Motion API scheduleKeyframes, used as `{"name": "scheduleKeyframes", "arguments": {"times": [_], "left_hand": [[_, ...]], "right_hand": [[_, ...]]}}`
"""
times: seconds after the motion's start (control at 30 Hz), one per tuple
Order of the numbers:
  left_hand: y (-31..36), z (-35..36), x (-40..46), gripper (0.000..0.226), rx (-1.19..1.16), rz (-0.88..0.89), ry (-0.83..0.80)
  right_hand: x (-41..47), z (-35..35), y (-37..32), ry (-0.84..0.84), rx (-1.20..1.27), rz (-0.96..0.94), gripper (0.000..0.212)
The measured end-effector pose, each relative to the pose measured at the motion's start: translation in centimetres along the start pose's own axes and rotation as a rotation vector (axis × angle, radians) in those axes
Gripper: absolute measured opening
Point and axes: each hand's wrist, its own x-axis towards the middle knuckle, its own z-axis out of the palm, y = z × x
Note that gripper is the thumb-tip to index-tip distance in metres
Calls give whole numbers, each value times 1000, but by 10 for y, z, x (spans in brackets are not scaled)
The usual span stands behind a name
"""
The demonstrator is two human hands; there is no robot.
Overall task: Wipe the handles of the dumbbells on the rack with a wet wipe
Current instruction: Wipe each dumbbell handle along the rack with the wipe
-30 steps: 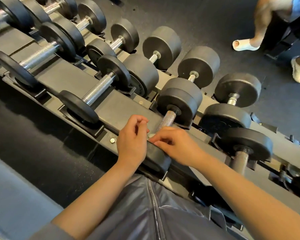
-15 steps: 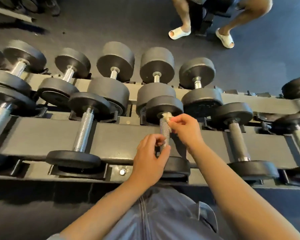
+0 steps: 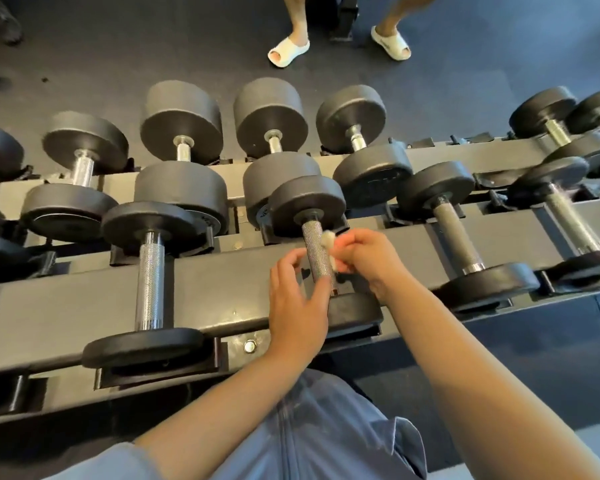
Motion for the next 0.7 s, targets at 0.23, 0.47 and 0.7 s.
{"name": "scheduleKeyframes", "arguments": {"times": [0.23, 0.47, 0.7], "left_hand": [[6, 0, -3, 39, -12, -23, -10], [6, -1, -2, 41, -2, -20, -4], [6, 0, -3, 42, 3, -36, -6]], "right_hand": [[50, 17, -3, -22, 344, 118, 14], [4, -20, 21, -313, -208, 210, 13], [16, -8, 12, -257, 85, 318, 19]]}}
